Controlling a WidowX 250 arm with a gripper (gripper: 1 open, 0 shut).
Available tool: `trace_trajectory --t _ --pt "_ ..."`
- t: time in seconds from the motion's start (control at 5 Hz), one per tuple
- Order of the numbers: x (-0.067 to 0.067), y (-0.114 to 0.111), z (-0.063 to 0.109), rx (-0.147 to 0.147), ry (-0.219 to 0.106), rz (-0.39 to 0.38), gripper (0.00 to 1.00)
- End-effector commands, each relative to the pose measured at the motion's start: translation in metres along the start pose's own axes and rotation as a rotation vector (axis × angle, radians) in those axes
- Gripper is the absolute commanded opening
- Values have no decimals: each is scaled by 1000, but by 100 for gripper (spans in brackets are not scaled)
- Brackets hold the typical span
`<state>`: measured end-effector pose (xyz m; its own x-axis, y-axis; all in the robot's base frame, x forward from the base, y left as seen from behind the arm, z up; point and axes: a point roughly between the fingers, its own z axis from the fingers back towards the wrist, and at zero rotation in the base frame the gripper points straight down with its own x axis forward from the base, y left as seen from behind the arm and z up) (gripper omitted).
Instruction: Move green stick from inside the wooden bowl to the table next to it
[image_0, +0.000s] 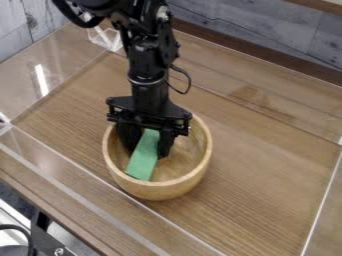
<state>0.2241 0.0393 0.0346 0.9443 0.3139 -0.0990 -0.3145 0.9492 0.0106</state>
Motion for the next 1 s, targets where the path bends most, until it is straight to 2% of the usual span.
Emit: trace_trajectory --t 0.0,0.8 --pt "11 1 20 -20 -64 17 0" --pt "16 -1 45 -62 -57 40 0"
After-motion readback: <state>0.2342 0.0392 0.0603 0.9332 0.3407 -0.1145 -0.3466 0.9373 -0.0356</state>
